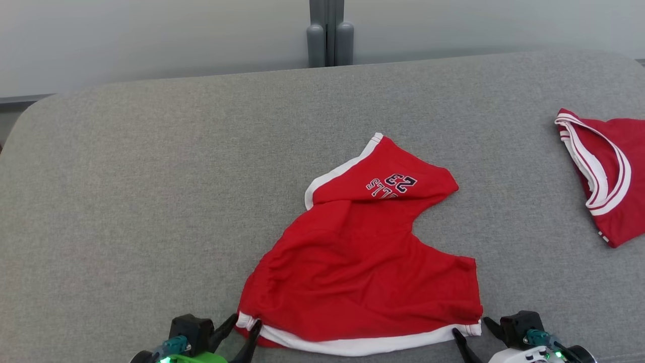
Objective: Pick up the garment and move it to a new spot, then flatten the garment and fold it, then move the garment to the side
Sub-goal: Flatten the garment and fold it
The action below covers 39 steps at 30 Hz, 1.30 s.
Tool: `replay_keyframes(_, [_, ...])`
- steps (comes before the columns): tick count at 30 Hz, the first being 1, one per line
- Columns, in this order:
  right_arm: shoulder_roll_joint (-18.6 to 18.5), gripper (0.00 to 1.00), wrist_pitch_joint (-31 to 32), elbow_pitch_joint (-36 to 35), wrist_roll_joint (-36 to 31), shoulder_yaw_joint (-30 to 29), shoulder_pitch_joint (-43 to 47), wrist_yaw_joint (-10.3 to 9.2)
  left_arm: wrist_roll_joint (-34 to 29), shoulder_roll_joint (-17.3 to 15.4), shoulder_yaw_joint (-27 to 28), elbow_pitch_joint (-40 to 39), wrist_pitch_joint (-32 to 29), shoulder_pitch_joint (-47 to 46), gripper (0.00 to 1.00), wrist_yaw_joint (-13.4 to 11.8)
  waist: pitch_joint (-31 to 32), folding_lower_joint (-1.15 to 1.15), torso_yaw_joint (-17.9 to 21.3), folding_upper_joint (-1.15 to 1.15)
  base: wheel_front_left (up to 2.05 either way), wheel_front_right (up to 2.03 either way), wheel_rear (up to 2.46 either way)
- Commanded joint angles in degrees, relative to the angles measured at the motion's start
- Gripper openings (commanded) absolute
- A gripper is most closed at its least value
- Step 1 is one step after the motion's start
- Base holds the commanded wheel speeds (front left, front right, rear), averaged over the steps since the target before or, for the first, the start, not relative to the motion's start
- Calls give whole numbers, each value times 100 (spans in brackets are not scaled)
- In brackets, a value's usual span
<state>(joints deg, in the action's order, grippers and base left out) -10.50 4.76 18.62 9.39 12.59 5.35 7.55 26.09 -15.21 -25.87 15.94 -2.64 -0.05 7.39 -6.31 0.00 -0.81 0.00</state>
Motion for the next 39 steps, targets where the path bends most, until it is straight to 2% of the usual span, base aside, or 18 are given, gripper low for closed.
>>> replay_keyframes(1, [-27, 86, 131, 157, 40, 67, 160, -13, 50, -57, -42, 20, 17, -113, 60, 15, 13, 0, 21, 0, 0, 0, 0])
replay_keyframes(2, [-23, 67, 107, 142, 69, 90, 154, -13, 72, -64, -71, 27, 31, -127, 47, 15, 15, 0, 28, 0, 0, 0, 0])
replay_keyframes(3, [-24, 38, 66, 126, 89, 95, 141, -13, 94, -72, -104, 37, 53, -141, 38, 15, 20, 0, 36, 0, 0, 0, 0])
replay_keyframes(4, [-25, 10, 58, 124, 118, 109, 135, -12, 127, -80, -142, 44, 59, -141, 20, 15, 28, 0, 41, 0, 0, 0, 0])
replay_keyframes(5, [-23, 0, 34, 107, 174, 154, 128, -12, 152, -95, -185, 53, 68, -142, 0, 15, 37, 0, 47, 0, 0, 0, 0])
replay_keyframes(8, [41, 0, -32, 1, 530, 167, 105, -12, 266, -134, -324, 63, 93, -165, 0, 15, 73, 0, 64, 0, 0, 0, 0])
replay_keyframes(13, [230, 0, -201, -789, 2003, -286, 136, -10, 947, -231, -490, -394, -39, -21, 0, 15, 191, 0, 107, 0, 0, 0, 0])
replay_keyframes(16, [100, 0, -108, -1688, 2915, -620, 262, -10, 1635, -370, -506, -1174, -201, 85, 0, 15, 261, 0, 131, 0, 0, 0, 0])
replay_keyframes(18, [-61, 0, 18, -2446, 3471, -949, 389, -9, 2186, -582, -484, -1998, -361, 144, 0, 15, 322, 0, 144, 0, 0, 0, 0])
replay_keyframes(22, [-249, 0, 318, -3816, 4201, -1707, 567, -7, 3182, -850, -229, -3616, -545, 161, 0, 15, 334, 0, 161, 0, 0, 0, 0])
replay_keyframes(26, [-208, 0, 656, -4993, 4801, -2404, 406, -7, 3861, -767, 203, -5004, -556, -225, 0, -72, 201, 0, 172, 0, 0, 0, 0])
replay_keyframes(29, [-154, 0, 938, -5533, 5088, -2785, 28, -7, 4140, -759, 429, -5647, -838, -773, 0, -370, 55, 0, 188, 0, 0, 0, 0])
replay_keyframes(32, [-166, 0, 1278, -5631, 5037, -3125, -709, -8, 4497, -697, 579, -5810, -1267, -1565, 0, -776, -161, 0, 240, 0, 0, 0, 0])
replay_keyframes(36, [-6, 0, 1828, -5277, 4647, -3147, -2081, -7, 4784, -691, 742, -5352, -1795, -2724, 0, -1174, -561, 0, 274, 0, 0, 0, 0])
replay_keyframes(39, [312, 0, 2198, -4721, 4150, -3022, -3247, -7, 4693, -678, 818, -4600, -2009, -3585, 0, -1276, -943, 0, 270, 0, 0, 0, 0])
